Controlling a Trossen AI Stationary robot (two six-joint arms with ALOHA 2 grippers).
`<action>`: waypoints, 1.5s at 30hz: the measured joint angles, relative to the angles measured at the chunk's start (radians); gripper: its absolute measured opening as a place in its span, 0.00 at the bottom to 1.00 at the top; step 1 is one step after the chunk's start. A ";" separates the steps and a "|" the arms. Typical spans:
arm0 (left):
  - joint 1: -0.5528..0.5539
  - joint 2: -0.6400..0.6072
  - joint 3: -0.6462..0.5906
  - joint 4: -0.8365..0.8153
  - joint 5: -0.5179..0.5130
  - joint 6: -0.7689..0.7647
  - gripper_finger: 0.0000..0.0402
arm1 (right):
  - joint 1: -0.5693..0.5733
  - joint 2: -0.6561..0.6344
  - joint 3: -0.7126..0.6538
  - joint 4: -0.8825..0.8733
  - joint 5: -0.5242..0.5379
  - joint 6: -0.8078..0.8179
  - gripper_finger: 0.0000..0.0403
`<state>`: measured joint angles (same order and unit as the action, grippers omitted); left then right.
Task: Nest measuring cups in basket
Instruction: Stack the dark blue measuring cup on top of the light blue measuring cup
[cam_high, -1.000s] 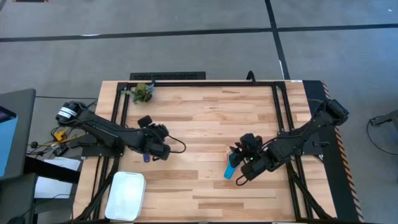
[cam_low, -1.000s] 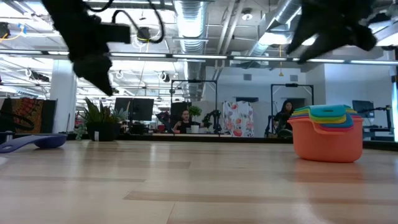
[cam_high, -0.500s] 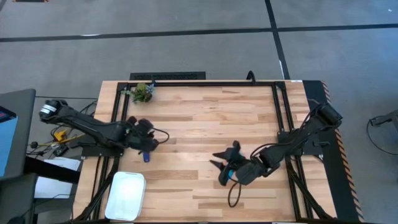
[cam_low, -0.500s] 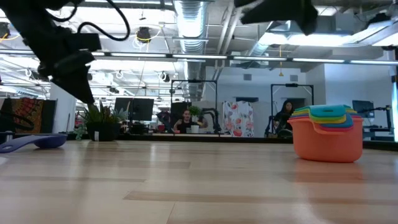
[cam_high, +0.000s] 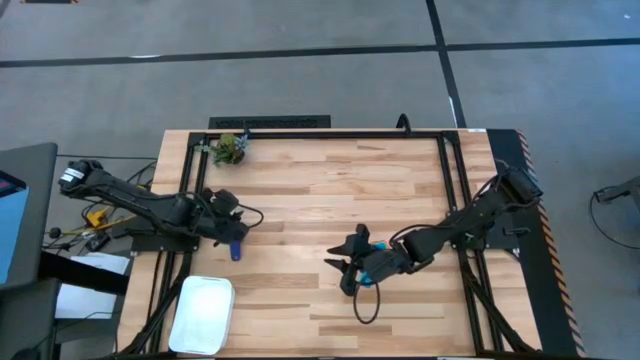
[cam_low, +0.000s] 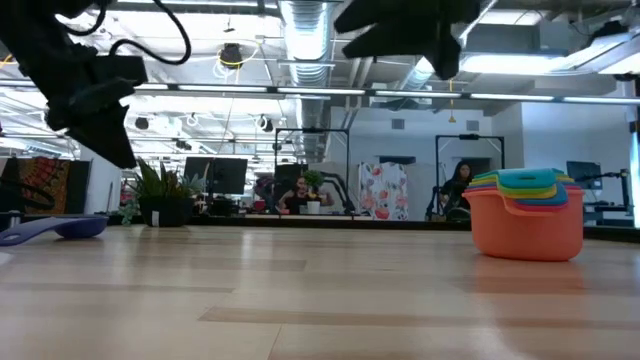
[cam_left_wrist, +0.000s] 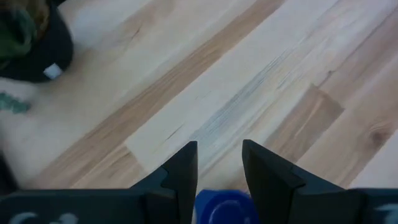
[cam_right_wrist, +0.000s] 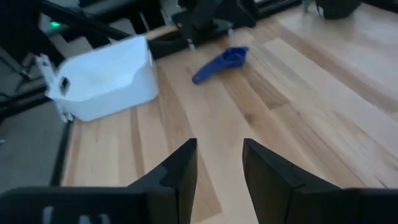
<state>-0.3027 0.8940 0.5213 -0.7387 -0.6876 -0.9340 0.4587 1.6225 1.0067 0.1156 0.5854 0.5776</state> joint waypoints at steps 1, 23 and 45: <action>0.000 0.001 0.000 -0.014 0.003 -0.020 0.29 | -0.004 0.002 0.000 -0.005 -0.001 0.004 0.37; 0.000 0.009 -0.001 -0.065 0.047 -0.176 0.29 | 0.013 0.002 -0.001 -0.064 0.094 0.002 0.36; 0.000 0.009 -0.002 -0.057 0.177 -0.235 0.29 | 0.027 0.002 -0.001 -0.052 0.120 0.111 0.33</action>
<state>-0.3023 0.9031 0.5198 -0.7959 -0.5109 -1.1694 0.4861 1.6249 1.0054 0.0635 0.7051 0.6889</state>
